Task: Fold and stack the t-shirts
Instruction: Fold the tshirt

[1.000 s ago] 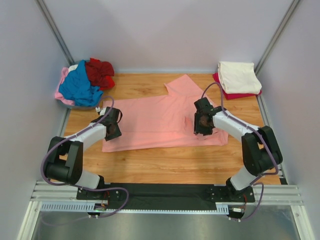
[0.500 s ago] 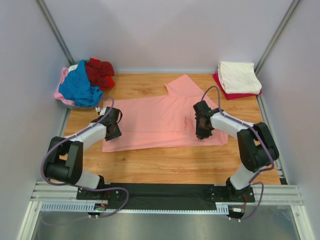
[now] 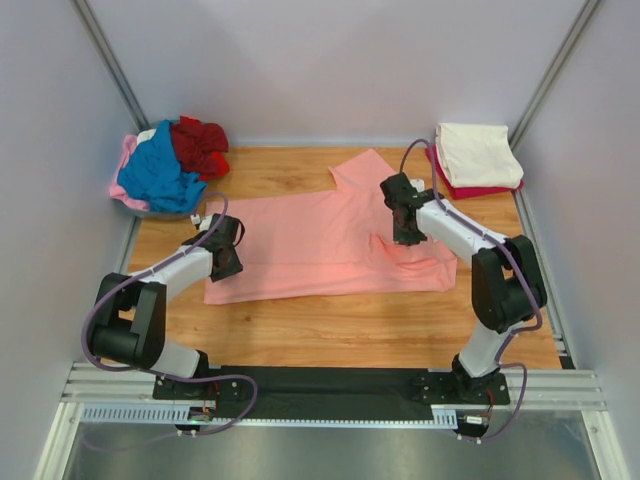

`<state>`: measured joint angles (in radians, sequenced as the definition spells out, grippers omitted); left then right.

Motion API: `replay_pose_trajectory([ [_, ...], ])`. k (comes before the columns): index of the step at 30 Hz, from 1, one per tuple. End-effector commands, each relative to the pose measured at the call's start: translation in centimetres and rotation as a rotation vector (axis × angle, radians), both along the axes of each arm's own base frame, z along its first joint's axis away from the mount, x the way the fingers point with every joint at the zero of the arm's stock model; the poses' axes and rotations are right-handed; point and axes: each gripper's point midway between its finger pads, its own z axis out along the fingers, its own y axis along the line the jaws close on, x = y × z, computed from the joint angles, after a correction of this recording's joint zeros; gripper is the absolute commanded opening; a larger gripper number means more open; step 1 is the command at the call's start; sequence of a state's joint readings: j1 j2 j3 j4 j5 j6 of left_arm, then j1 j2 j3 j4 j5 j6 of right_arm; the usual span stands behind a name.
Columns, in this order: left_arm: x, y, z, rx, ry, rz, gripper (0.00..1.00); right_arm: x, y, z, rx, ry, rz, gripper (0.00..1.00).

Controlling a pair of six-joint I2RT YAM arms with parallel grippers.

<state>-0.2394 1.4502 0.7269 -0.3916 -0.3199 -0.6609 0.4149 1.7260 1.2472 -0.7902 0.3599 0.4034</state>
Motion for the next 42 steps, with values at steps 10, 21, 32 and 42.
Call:
replay_pose_trajectory([
  [10, 1.1, 0.1, 0.9, -0.005, -0.038, 0.015, 0.45, 8.2, -4.1, -0.9, -0.266, -0.040, -0.025, 0.03],
  [21, 0.9, -0.4, 1.5, 0.027, -0.068, -0.001, 0.42, 12.1, -4.8, 2.2, -0.254, -0.160, -0.084, 0.82],
  [32, 2.6, -4.8, 6.0, 0.095, -0.184, -0.161, 0.46, 21.3, 3.4, 6.3, 0.307, -0.234, 0.075, 0.81],
  [42, 9.2, -8.1, 7.5, 0.067, -0.193, -0.221, 0.51, 12.1, 4.2, 0.0, 0.324, -0.101, -0.008, 0.78],
])
